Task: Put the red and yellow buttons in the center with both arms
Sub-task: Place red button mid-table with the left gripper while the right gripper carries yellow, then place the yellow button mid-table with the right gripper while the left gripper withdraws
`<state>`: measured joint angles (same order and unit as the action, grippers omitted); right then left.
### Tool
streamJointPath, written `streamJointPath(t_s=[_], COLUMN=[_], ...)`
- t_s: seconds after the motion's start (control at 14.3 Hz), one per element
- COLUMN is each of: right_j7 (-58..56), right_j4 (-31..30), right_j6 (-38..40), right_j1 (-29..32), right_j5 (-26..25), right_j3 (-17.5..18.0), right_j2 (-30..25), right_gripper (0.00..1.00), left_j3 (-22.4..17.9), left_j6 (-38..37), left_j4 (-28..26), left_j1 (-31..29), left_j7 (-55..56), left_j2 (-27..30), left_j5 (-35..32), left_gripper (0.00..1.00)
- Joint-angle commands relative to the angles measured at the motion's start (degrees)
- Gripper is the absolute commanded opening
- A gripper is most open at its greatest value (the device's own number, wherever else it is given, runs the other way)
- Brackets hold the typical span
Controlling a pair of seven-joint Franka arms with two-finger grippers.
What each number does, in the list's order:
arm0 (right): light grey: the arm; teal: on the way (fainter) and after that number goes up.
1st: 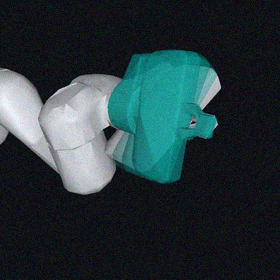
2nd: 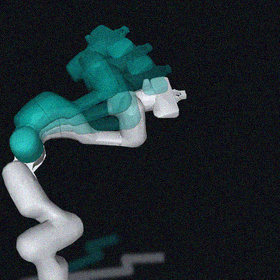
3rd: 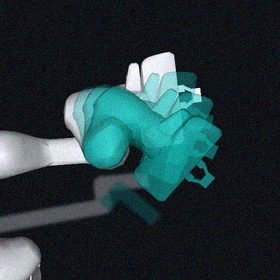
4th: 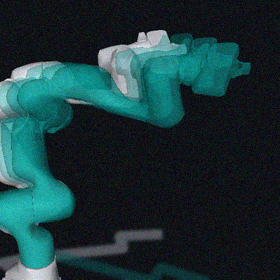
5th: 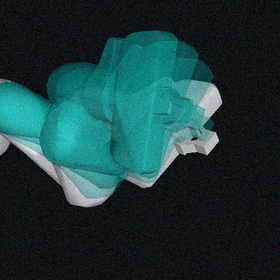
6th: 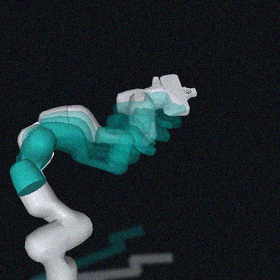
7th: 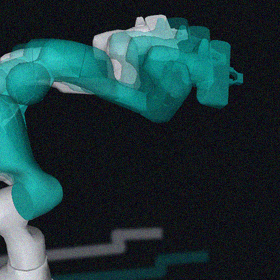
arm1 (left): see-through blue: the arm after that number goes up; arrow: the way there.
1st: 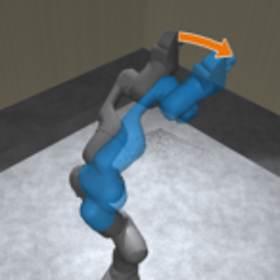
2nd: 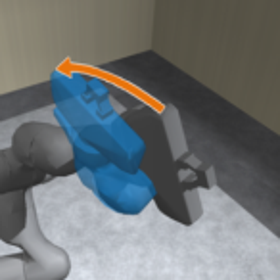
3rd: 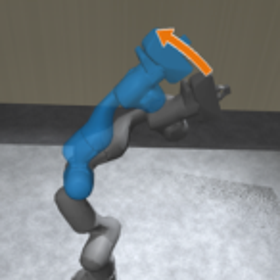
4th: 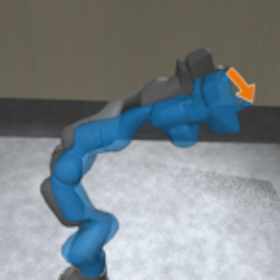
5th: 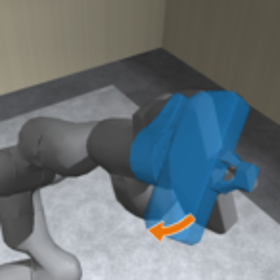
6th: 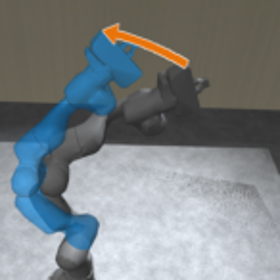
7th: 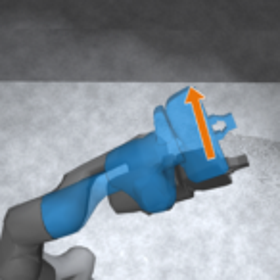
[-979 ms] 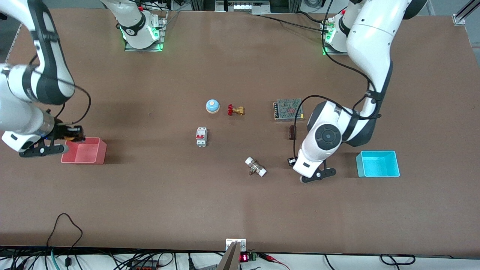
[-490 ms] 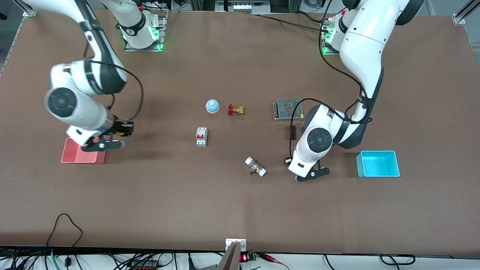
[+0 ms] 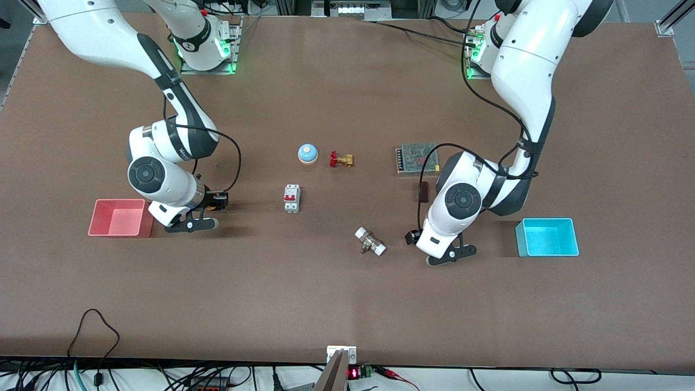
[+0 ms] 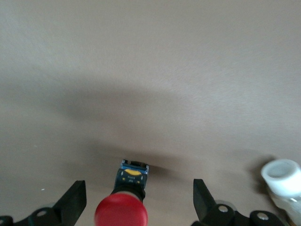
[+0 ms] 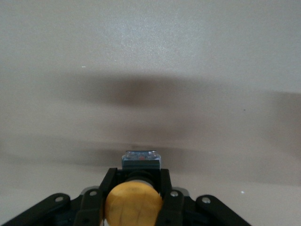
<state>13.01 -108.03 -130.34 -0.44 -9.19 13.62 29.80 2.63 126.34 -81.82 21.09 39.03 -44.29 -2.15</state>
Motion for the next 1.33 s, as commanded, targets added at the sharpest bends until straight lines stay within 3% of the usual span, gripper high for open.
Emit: streamJointPath(t_s=[0.0, 0.07, 0.28, 0.42, 0.56, 0.77, 0.84, 1.05, 1.26], right_j7=[0.96, 0.96, 0.96, 0.96, 0.96, 0.96, 0.96, 0.26, -0.35], right_j4=[0.54, 0.54, 0.45, 0.45, 0.45, 0.54, 0.71, 1.33, 6.66], right_j6=[-0.44, -0.44, -1.05, -1.14, -1.84, -1.93, -1.93, -0.54, 10.85], right_j1=[-0.18, -0.18, -0.26, -0.26, -0.18, -0.18, -0.09, 1.49, 4.03], right_j5=[-0.83, -0.83, -0.83, -0.83, -0.83, -0.83, -0.75, 0.22, 7.58], right_j3=[-0.09, -0.09, -0.09, -0.09, -0.09, -0.09, -0.09, -0.09, -0.44], right_j2=[0.61, 0.61, 0.7, 1.14, 1.66, 1.75, 1.58, -3.06, -9.74], right_gripper=[0.16, 0.17, 0.36, 0.49, 0.61, 0.81, 0.96, 1.0, 1.0], left_j3=[-1.31, -1.32, -0.96, -1.4, -1.32, -1.14, -1.14, -1.4, -0.53], left_j6=[-8.54, -10.74, -16.28, -21.89, -29.55, -35.1, -36.85, -38.19, -38.62], left_j4=[0.78, 1.22, 1.66, 5.51, 8.16, 8.51, 8.52, 10.96, 13.36], left_j1=[-1.13, -2.53, -8.24, -10.18, -12.03, -15.36, -16.07, -17.12, -19.76], left_j7=[-9.1, -13.58, -31.75, -40.58, -41.75, -41.84, -41.84, -41.4, -41.93], left_j2=[7.36, 9.64, 15.8, 16.95, 18.35, 21.69, 22.49, 22.5, 21.43], left_j5=[-0.49, -0.58, -0.49, -0.49, -0.66, -1.1, -1.02, -0.75, -0.4], left_gripper=[1.0, 1.0, 1.0, 1.0, 1.0, 1.0, 1.0, 1.0, 1.0])
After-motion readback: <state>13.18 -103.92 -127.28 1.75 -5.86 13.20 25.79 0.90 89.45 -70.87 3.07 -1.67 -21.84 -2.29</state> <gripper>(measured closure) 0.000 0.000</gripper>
